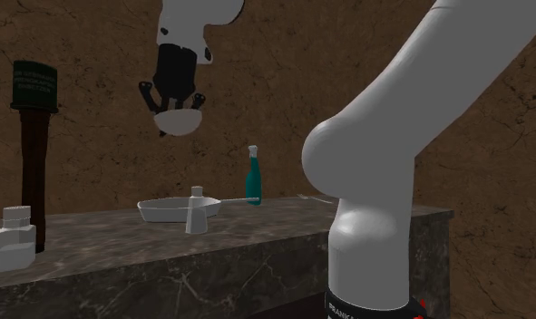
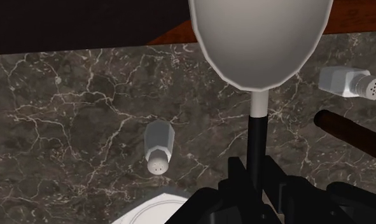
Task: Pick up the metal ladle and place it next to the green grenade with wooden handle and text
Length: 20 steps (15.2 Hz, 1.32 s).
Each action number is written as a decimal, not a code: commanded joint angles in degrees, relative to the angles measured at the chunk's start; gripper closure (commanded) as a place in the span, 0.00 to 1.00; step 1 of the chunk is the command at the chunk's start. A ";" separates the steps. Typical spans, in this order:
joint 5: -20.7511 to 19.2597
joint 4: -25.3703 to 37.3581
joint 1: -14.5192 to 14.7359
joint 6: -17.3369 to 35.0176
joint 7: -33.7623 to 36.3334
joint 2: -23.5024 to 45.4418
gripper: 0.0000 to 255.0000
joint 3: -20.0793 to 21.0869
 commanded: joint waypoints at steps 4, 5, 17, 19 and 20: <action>0.46 -3.98 0.22 3.92 -0.15 -0.10 1.00 0.48; 0.56 -4.73 0.27 4.69 -0.18 -0.08 1.00 0.57; 1.74 -13.04 0.76 14.42 -0.58 1.36 1.00 1.82; 1.95 -14.28 0.84 16.15 -0.65 1.84 1.00 2.05; 2.06 -14.89 0.88 17.02 -0.68 2.11 1.00 2.17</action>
